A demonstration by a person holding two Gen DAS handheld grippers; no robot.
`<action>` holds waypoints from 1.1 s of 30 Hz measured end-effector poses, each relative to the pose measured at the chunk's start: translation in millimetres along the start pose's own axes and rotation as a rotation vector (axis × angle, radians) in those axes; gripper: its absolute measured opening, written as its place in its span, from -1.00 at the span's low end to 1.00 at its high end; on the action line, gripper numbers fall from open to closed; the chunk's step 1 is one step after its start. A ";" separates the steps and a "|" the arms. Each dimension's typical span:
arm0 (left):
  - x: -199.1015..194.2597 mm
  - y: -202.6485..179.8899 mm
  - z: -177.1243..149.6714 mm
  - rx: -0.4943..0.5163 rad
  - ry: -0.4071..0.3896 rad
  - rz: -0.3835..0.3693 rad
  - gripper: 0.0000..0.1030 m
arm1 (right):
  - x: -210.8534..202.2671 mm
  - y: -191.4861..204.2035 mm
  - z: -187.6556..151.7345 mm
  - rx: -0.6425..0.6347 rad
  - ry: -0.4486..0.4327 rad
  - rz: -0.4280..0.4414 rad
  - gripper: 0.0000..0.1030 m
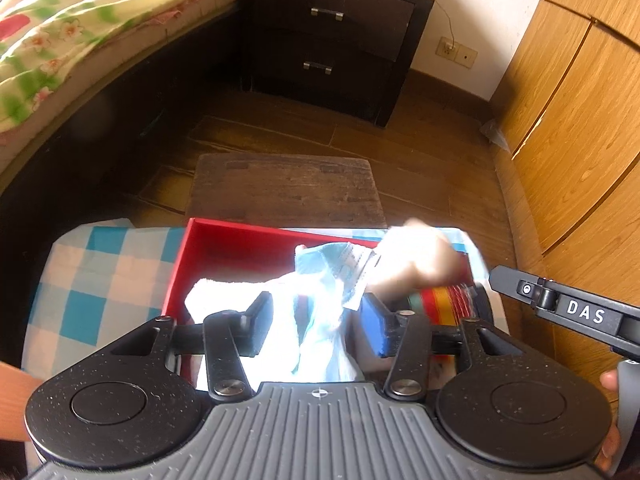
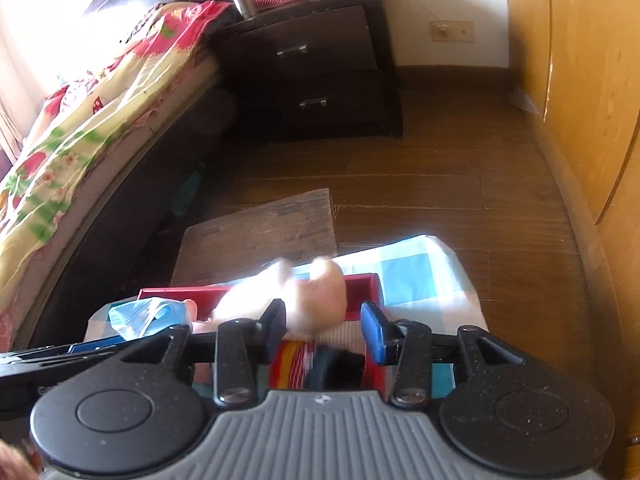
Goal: Organize soft objects
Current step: 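Lower the blue mask into the red box and open left tool while right tool releases the teddy bear inside, then move left tool to the pink towel and close on its edge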
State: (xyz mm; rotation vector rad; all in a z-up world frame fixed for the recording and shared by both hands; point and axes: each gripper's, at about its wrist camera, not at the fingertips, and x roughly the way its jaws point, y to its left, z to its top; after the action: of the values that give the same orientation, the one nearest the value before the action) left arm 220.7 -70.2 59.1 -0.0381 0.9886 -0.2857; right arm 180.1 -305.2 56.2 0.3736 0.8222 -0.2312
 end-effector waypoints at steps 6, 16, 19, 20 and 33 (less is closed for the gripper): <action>-23.4 4.5 -22.4 -0.020 -0.007 -0.035 0.05 | -22.9 3.6 -20.1 0.003 0.000 0.045 -0.56; -34.0 19.6 -76.7 -0.043 0.057 -0.066 0.06 | -38.5 28.6 -62.7 -0.042 0.055 0.087 -0.39; -35.1 25.1 -91.3 -0.043 0.076 -0.054 0.10 | -37.9 37.2 -78.9 -0.077 0.079 0.090 -0.38; -35.5 25.8 -95.5 -0.041 0.084 -0.050 0.10 | -37.3 40.9 -85.6 -0.091 0.091 0.090 -0.38; -26.4 35.0 -168.2 0.024 0.230 -0.020 0.28 | -49.4 58.8 -144.2 -0.192 0.165 0.112 -0.22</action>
State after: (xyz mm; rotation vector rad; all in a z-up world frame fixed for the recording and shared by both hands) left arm 75.6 -13.4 -17.8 0.0075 1.2138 -0.3251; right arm 71.2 -189.8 17.3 0.2592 0.9741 -0.0165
